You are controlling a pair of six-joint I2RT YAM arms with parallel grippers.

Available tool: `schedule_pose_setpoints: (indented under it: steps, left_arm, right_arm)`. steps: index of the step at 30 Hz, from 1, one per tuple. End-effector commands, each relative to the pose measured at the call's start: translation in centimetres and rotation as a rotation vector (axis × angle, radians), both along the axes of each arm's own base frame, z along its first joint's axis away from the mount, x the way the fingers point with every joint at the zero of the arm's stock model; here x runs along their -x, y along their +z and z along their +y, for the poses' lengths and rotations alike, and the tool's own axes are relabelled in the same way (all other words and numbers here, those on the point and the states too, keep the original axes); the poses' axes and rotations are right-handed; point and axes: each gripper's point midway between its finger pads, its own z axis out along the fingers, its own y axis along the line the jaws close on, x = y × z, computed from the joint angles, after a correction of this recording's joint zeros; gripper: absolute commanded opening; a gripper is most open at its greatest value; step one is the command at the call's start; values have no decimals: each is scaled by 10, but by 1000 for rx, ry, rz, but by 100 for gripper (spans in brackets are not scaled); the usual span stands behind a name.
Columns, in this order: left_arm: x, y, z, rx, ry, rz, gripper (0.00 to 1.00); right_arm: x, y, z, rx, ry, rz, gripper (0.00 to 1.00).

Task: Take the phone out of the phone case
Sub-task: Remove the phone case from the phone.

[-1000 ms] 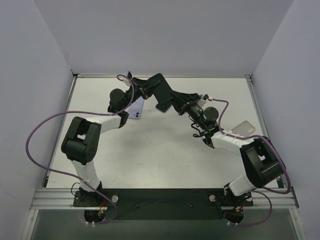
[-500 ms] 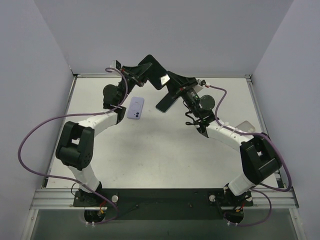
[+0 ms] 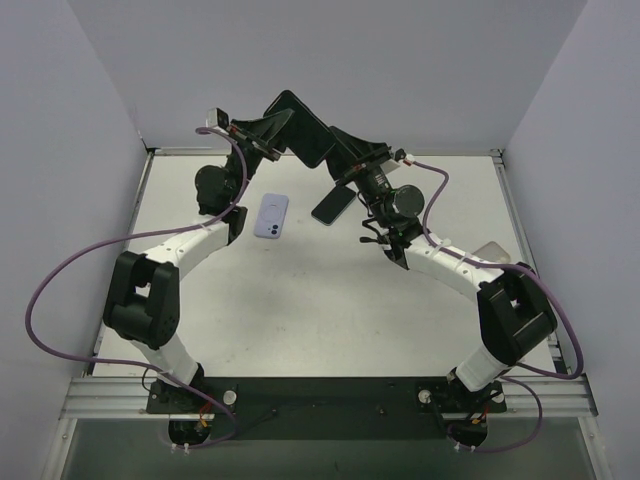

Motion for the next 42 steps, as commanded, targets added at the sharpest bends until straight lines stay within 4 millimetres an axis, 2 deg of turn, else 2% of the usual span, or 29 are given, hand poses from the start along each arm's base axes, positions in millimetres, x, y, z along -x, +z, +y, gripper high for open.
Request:
schedule_pose_setpoints:
  steps: [1, 9, 13, 21, 30, 33, 34, 37, 38, 42]
  left_arm:
    - [182, 127, 27, 273, -313, -581, 0]
    - [206, 145, 36, 280, -324, -654, 0]
    - [206, 143, 36, 266, -347, -644, 0]
    - [198, 133, 29, 274, -380, -586, 0]
    - [197, 135, 18, 304, -419, -577, 0]
    - [199, 137, 15, 315, -429, -578, 0]
    - [200, 137, 14, 316, -433, -577, 0]
    - [198, 135, 11, 321, -441, -564, 0]
    - [197, 135, 11, 325, -441, -559, 0]
    - [196, 133, 9, 338, -455, -544, 0]
  right_arm:
    - [61, 62, -9, -315, 235, -162, 0]
    - [65, 70, -5, -326, 259, -177, 0]
    - [74, 70, -5, -316, 276, -184, 0]
    - [95, 41, -8, -222, 266, -168, 0]
    - [103, 59, -4, -222, 289, -232, 0]
    - [101, 49, -2, -193, 276, -223, 0]
    - [98, 35, -1, -165, 261, -202, 0]
    - [93, 17, -5, -103, 210, -202, 0]
    - [88, 2, -8, -73, 187, -180, 0]
    - [76, -23, -11, -14, 148, -146, 0]
